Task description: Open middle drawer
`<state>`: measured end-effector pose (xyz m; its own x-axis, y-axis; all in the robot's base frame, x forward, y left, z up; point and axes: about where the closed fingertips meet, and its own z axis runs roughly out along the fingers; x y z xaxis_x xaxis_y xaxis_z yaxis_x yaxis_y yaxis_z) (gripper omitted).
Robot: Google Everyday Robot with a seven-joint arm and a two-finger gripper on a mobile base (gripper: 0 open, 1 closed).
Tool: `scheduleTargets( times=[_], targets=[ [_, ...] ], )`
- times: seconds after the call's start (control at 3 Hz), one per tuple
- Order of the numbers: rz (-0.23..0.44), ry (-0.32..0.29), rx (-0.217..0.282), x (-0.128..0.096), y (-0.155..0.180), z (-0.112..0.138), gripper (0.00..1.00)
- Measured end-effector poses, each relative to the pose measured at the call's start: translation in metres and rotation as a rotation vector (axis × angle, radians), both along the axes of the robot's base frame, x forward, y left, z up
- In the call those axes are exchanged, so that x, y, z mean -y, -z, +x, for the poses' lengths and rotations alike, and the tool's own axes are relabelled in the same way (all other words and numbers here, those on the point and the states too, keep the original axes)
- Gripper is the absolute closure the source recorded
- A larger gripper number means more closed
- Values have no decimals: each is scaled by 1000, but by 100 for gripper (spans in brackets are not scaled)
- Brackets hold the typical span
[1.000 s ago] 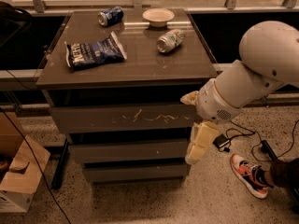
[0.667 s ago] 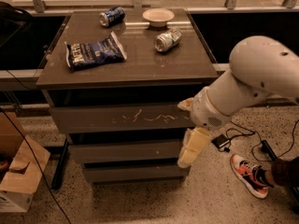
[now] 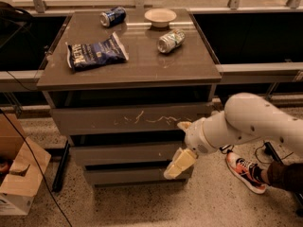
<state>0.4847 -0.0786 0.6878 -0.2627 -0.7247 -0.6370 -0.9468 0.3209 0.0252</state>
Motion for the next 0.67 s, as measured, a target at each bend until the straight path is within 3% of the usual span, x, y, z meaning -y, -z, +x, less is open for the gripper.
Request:
scheduleTargets(
  times=[0.33, 0.67],
  targets=[
    [132, 51, 14, -1, 36, 16, 0],
    [224, 90, -46, 2, 48, 33, 0]
  ],
)
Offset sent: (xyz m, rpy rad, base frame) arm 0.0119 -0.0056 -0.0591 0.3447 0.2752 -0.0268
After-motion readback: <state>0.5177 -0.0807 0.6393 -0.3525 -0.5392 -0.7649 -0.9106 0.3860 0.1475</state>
